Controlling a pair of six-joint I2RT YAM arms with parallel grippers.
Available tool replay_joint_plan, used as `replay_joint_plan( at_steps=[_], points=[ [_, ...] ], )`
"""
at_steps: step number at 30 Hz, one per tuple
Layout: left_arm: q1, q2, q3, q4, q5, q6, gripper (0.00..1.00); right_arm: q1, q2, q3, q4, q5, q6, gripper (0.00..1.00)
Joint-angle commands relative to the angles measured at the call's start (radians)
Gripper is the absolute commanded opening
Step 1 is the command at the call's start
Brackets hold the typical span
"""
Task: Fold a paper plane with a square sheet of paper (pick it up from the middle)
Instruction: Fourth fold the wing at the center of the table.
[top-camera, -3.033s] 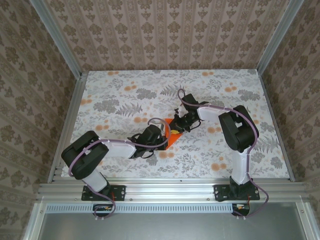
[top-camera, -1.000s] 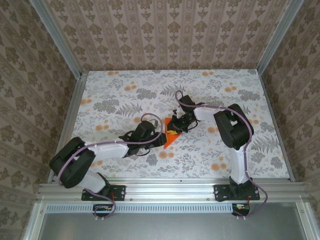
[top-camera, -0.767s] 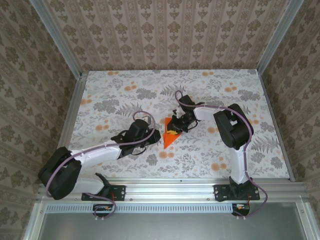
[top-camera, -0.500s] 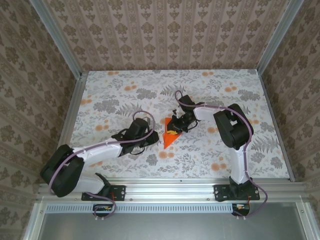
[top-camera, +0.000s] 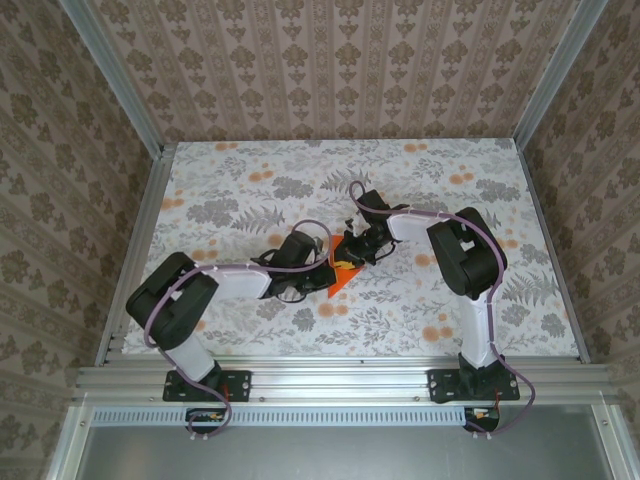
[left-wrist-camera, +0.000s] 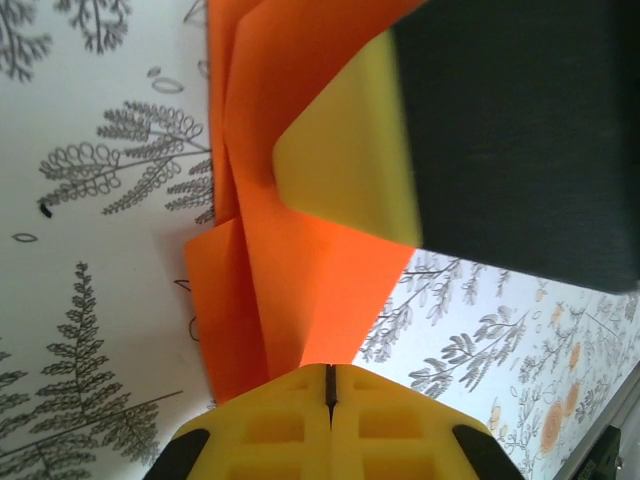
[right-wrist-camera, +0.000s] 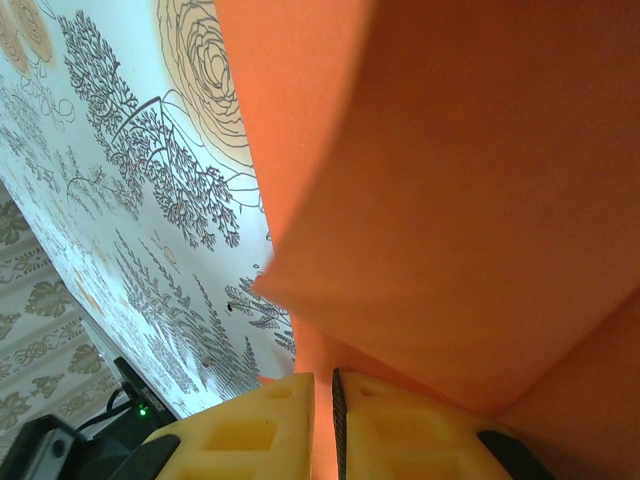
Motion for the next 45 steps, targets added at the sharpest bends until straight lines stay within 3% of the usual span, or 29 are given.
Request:
replay_joint_plan(
  at_steps=[1,10,22,45],
  points=[
    [-0.002,0.021,0.009,0.056,0.037,-0.025,0.0,-0.005,0.033,0.0,-0.051,0.036,-0.012,0.16],
    [-0.008,0.055,-0.092,0.168,0.079,-0.089,0.0,-0.008,0.037,-0.003,-0.061,0.044,-0.02,0.16],
    [-0.061,-0.016,-0.183,-0.009,0.039,-0.102,0.0,-0.011,0.041,-0.005,-0.068,0.058,-0.023,0.16],
    [-0.129,-0.115,-0.236,-0.188,0.065,-0.109,0.0,-0.011,0.037,-0.02,-0.063,0.06,-0.019,0.15]
  ],
)
